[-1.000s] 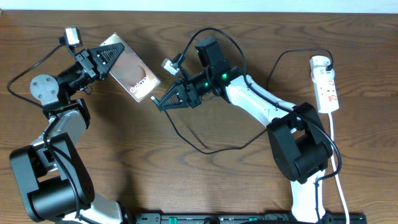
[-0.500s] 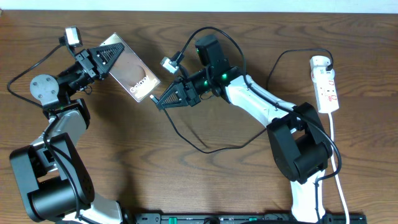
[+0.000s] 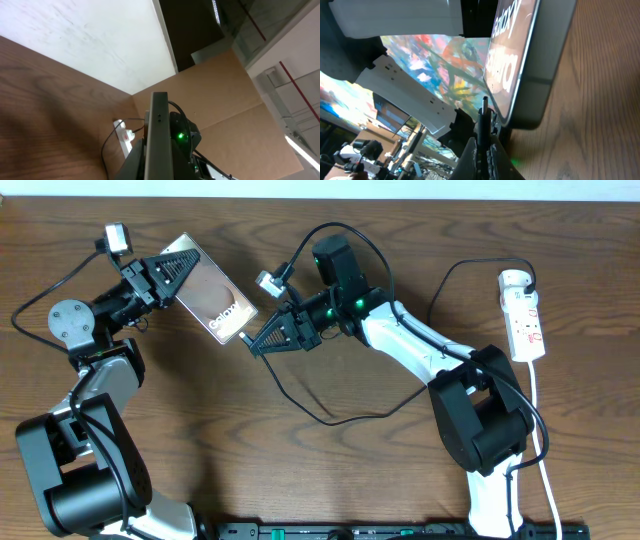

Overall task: Plug charger to phone and switch on socket
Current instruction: 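Align the connector tip with the phone's bottom port using the right gripper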

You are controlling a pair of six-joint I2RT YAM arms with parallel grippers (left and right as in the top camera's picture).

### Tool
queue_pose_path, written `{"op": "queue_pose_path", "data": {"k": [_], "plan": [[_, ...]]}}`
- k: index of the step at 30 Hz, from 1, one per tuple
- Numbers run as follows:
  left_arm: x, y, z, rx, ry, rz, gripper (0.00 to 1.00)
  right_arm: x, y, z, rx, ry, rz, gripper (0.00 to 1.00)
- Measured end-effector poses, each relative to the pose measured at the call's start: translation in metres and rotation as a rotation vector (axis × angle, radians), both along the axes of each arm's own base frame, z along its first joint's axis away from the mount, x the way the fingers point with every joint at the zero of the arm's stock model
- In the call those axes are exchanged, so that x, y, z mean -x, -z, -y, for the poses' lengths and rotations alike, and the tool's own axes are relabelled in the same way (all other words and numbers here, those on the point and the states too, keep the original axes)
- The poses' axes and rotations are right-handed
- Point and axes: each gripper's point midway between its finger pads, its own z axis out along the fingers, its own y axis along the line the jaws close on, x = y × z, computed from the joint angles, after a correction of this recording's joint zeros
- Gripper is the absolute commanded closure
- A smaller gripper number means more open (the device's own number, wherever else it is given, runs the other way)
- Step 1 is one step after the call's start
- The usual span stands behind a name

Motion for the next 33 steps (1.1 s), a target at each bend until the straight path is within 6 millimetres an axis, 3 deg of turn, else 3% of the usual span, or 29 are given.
{"op": "queue_pose_path", "data": {"k": [33], "plan": [[0.0013, 0.0008, 0.0011, 0.013, 0.014, -0.026, 0.93, -0.0020, -0.0002, 0.0014, -0.002, 0.005, 0.002, 0.99]]}}
